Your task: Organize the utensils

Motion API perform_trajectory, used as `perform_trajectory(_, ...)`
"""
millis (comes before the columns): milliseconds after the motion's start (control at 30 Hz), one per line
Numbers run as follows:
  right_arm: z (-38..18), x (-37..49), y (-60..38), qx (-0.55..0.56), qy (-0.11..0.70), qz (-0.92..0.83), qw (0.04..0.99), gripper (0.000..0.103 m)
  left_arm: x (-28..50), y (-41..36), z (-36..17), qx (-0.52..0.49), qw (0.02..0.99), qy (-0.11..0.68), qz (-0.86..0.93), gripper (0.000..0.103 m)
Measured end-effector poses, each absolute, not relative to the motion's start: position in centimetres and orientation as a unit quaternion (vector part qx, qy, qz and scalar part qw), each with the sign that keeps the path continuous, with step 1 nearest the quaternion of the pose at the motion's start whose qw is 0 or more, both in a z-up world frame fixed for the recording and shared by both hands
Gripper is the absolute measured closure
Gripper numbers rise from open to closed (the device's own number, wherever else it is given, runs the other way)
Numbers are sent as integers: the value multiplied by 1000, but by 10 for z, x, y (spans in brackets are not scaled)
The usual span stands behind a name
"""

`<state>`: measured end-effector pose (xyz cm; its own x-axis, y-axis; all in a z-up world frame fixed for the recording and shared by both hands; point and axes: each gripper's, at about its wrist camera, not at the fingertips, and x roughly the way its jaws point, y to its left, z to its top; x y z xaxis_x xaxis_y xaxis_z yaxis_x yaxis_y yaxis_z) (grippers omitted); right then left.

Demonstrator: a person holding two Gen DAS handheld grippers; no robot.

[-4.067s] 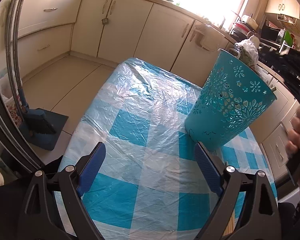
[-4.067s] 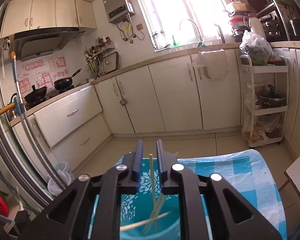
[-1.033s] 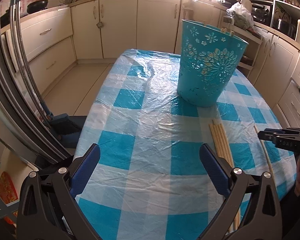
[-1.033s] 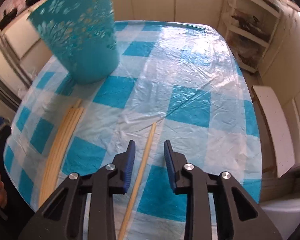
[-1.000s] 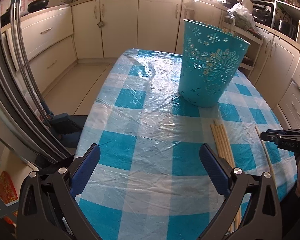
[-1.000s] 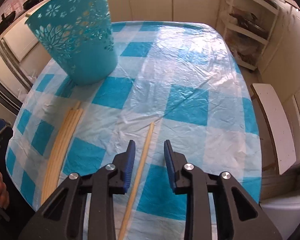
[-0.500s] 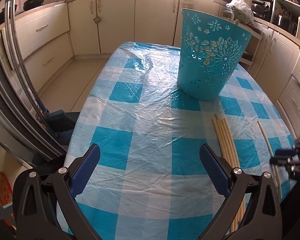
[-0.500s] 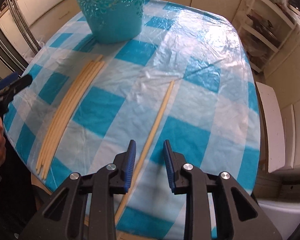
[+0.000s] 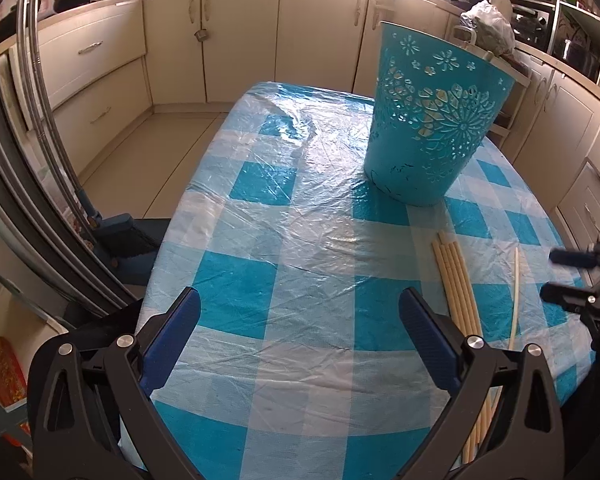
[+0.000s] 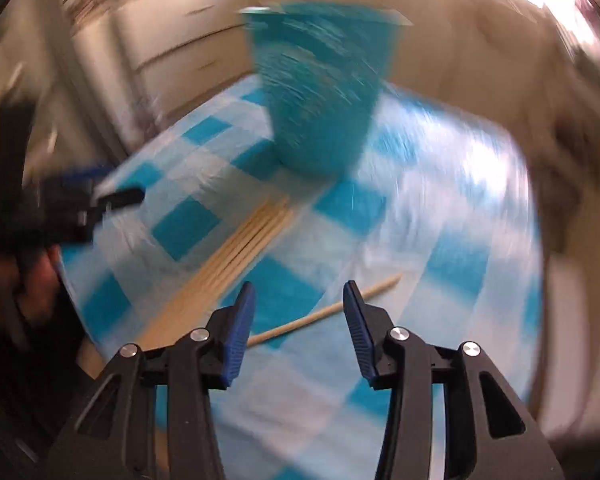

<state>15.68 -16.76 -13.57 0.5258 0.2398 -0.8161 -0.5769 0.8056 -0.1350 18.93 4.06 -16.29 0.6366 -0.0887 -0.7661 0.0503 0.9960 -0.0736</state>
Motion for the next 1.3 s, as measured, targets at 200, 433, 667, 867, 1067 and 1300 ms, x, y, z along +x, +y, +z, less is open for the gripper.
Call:
perform_trajectory(200, -141, 153, -150, -426, 390, 376, 724, 57, 198, 47, -166, -35, 898, 437, -29, 8)
perform_trajectory(433, -178, 147, -127, -549, 373, 489, 566, 57, 212, 62, -173, -64, 887, 458, -7, 8)
perform_trajectory(667, -179, 199, -135, -451, 482, 507, 555, 36, 227, 79, -175, -94, 878, 469, 11, 8)
perform_trajectory(867, -178, 202, -166, -363, 557, 428, 612, 32, 234, 82, -174, -103, 880, 464, 12, 8)
perform_trajectory(1067, -181, 197, -206, -271, 645, 289, 653, 27, 226, 75, -169, -107, 884, 455, -3, 8)
perform_trajectory(1300, -179, 176, -275, -72, 692, 103, 711, 12, 217, 75, -159, -121, 888, 442, -24, 8)
